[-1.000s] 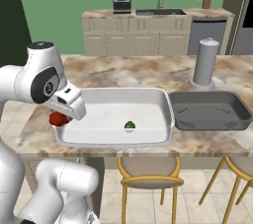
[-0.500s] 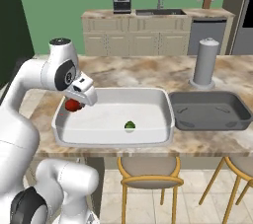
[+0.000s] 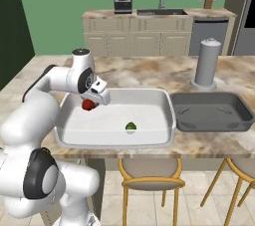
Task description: Place the cold items (avocado and bell pepper) from the fridge in one tupperware on the dining counter. Place the warm items (kebab skewer and hot dog) in the stove area in another tupperware.
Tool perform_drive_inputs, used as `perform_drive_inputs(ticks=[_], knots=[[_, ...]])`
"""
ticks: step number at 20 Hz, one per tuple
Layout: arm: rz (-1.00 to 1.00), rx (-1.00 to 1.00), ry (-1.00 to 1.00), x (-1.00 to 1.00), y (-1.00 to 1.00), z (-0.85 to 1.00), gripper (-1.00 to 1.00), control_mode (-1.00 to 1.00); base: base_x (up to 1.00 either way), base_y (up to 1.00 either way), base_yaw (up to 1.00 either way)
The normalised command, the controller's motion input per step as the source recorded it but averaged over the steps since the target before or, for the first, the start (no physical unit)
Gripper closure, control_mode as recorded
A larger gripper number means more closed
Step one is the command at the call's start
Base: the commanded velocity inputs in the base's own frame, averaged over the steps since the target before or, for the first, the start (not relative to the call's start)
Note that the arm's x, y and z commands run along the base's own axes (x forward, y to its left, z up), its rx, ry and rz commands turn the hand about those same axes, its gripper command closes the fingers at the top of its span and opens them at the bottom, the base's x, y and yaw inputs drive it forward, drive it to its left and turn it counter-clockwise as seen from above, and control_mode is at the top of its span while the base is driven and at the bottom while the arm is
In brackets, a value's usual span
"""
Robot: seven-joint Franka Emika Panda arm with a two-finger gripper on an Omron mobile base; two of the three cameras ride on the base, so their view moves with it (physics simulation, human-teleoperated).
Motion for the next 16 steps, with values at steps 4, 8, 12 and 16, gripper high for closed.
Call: perform_drive_inputs(ticks=[4,8,12,16], knots=[[0.0,0.0,-0.08,0.69,0.0,-0.37,1.0,-1.0,0.0,0.0,0.0],[0.0,0.0,-0.05,0.01,0.0,-0.53,1.0,-1.0,0.0,0.0,0.0],[0.0,0.0,0.0,0.02,0.0,-0.68,1.0,-1.0,0.0,0.0,0.0],[0.0,0.0,0.0,0.07,0.0,-0.34,1.0,-1.0,0.0,0.0,0.0]])
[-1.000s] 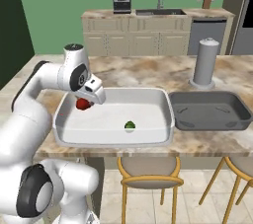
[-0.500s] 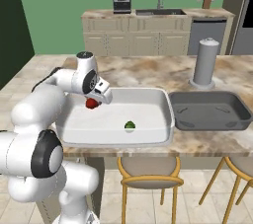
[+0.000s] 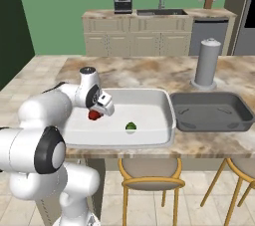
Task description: Place the cold items (avocado and bell pepper) from the fridge in one tupperware on the dining counter. Place the warm items (kebab skewer and hot dog) in the stove area in another tupperware.
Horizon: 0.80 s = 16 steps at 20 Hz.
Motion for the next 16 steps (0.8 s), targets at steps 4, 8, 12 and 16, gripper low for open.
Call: perform_drive_inputs(ticks=[4,8,12,16], knots=[[0.0,0.0,0.0,0.3,0.0,0.0,-1.0,-1.0,0.0,0.0,0.0],[0.0,0.0,0.0,0.17,0.0,0.0,-1.0,-1.0,0.0,0.0,0.0],[-0.01,0.0,0.0,0.04,0.0,0.0,-1.0,-1.0,0.0,0.0,0.0],[-0.09,0.0,0.0,0.0,0.0,0.02,-1.0,-1.0,0.0,0.0,0.0]])
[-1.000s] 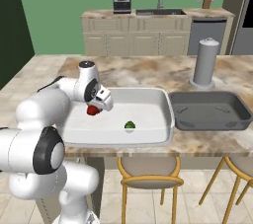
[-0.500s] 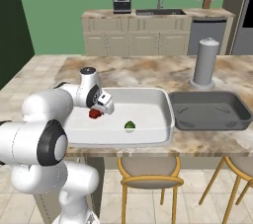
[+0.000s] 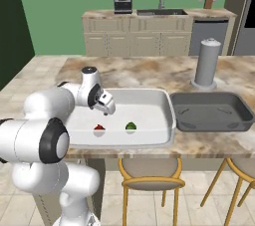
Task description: Place the cold items (avocado and bell pepper) from the fridge in one tupperware on the dining counter. Place the warm items (kebab skewer and hot dog) in the stove area in another tupperware.
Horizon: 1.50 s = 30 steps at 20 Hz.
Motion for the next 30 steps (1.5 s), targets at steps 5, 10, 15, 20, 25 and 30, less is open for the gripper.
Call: perform_drive_inputs(ticks=[5,10,15,20,25,30], knots=[[-0.18,0.0,0.04,-0.54,0.0,0.59,-1.0,-1.0,0.0,0.0,0.0],[-0.11,0.0,0.0,-1.0,0.01,1.0,-1.0,-1.0,0.0,0.0,0.0],[0.02,0.0,0.0,-1.0,0.07,0.83,-1.0,-1.0,0.0,0.0,0.0],[0.28,0.0,0.0,-1.0,0.03,0.53,-1.0,-1.0,0.0,0.0,0.0],[0.51,-0.03,0.0,-0.87,0.0,-0.06,-1.0,-1.0,0.0,0.0,0.0],[0.04,-0.07,0.0,-0.79,0.0,-0.06,-1.0,-1.0,0.0,0.0,0.0]])
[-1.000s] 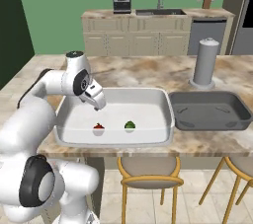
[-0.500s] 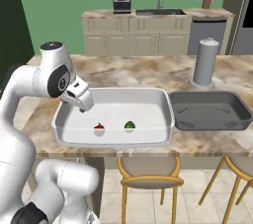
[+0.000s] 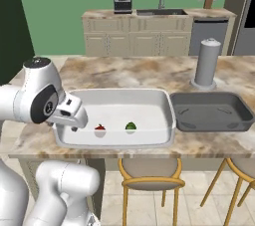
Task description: Place the cold items (avocado and bell pepper) from the fridge in one tupperware on the dining counter. Place the warm items (kebab skewer and hot dog) in the stove area in another tupperware.
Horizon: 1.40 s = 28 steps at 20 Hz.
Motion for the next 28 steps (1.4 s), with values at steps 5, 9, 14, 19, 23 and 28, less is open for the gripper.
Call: perform_drive_inputs(ticks=[5,9,14,19,23,28], knots=[[-0.03,-0.03,0.02,-0.06,0.0,0.0,-1.0,-1.0,0.0,0.0,0.0],[0.0,0.0,0.0,0.0,0.0,0.0,-1.0,1.0,-0.38,-0.09,-0.04],[0.0,0.0,0.0,0.0,0.0,0.0,-1.0,1.0,-0.98,-0.2,-0.56],[0.0,0.0,0.0,0.0,0.0,0.0,-1.0,1.0,-0.17,-0.66,-0.74],[0.0,0.0,0.0,0.0,0.0,0.0,-1.0,1.0,0.02,-0.94,-0.75],[0.0,0.0,0.0,0.0,0.0,0.0,-1.0,1.0,0.02,-0.98,-0.69]])
